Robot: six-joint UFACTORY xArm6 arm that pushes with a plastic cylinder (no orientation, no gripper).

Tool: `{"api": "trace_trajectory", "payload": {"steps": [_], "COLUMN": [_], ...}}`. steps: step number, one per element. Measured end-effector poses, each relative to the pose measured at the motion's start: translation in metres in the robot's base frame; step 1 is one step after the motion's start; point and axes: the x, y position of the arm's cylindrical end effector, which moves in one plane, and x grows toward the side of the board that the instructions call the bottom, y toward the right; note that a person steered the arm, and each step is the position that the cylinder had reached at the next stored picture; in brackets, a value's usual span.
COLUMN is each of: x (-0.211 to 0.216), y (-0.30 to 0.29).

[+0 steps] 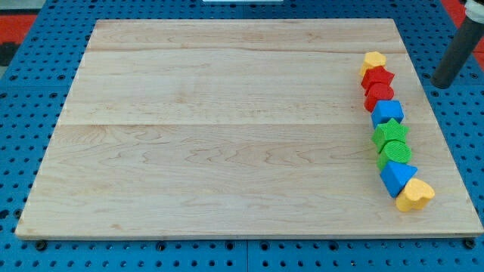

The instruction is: Move the red blocks to the top left of the hexagon

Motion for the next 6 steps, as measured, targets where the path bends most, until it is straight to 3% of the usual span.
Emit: {"api": "trace_trajectory", "payload": {"steps": [2,3,5,6], "x": [0.013,0.007,-0.028,0.003], "y": [-0.061,-0.122,-0.141,-0.148]}}
